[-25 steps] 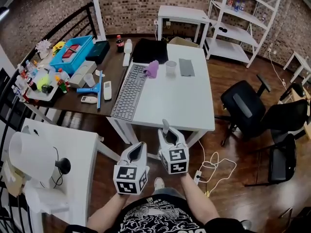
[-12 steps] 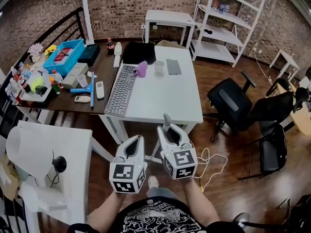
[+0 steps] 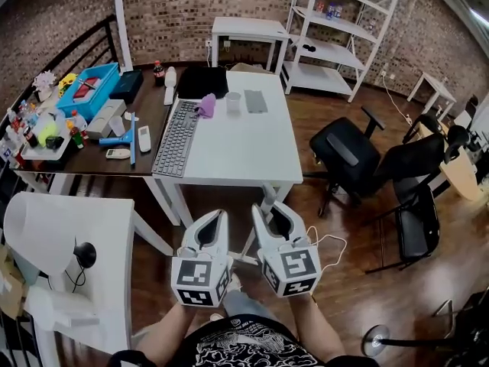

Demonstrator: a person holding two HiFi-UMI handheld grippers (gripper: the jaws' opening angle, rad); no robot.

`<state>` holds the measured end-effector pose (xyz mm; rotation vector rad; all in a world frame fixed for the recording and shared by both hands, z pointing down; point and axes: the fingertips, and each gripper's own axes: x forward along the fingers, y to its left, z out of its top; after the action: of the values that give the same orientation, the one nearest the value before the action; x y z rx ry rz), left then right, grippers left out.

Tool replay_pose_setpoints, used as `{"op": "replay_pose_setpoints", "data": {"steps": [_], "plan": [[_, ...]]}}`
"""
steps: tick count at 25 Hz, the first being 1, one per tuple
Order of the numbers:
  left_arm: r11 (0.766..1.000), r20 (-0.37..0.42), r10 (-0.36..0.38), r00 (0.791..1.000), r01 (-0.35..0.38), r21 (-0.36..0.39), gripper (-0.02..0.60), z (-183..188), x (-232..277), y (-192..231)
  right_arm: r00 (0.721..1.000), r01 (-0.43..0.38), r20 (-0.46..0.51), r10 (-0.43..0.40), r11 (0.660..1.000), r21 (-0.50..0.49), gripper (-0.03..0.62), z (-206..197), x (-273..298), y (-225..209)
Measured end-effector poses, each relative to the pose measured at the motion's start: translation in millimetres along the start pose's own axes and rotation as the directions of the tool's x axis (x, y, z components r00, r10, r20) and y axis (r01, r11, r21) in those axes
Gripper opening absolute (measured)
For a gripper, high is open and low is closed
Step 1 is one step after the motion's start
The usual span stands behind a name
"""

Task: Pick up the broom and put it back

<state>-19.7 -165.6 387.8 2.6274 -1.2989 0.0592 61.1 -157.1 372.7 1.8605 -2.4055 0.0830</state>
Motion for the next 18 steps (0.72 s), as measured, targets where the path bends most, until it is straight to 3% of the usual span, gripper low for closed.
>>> {"op": "replay_pose_setpoints", "data": {"steps": [8, 18], "plan": [[0.999, 0.009, -0.046, 0.999, 0.046, 0.014, 0.005, -5, -16, -26, 0.999, 0.038, 0.004, -0.038, 0.999, 0.0, 0.098, -4, -43, 4], [0.998, -0.017, -0.054, 0.998, 0.054, 0.018, 0.005, -14, -21, -24, 0.999, 0.038, -0.001, -0.038, 0.999, 0.008, 0.098, -10, -49, 16]]}}
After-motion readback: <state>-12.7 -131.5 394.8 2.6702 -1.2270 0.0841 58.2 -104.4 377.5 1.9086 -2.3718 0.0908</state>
